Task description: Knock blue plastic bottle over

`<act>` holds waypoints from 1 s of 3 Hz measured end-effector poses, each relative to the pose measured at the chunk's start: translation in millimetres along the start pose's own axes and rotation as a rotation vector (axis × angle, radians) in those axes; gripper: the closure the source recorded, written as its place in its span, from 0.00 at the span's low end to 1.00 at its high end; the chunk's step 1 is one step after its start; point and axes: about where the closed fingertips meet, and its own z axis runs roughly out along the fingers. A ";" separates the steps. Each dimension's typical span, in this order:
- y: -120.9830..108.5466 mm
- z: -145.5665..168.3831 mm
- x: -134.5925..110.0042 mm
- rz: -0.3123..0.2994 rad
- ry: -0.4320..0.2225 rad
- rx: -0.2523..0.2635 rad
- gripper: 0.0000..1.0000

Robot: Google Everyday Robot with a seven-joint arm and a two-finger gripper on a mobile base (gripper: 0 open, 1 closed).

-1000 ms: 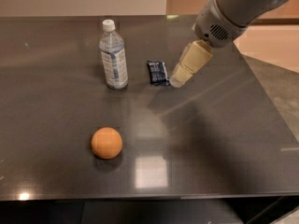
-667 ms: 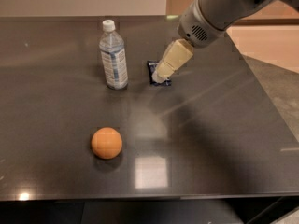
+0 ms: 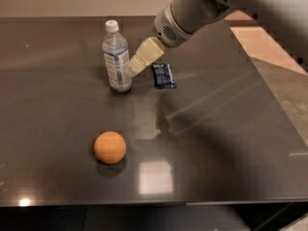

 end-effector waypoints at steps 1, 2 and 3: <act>-6.8 25.4 -24.0 0.029 -0.047 -0.010 0.00; -0.3 45.4 -41.0 0.043 -0.081 -0.038 0.00; 11.3 63.1 -51.1 0.045 -0.101 -0.069 0.00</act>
Offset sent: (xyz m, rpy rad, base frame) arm 0.0334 0.0854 -0.0068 0.1527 0.0326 0.0187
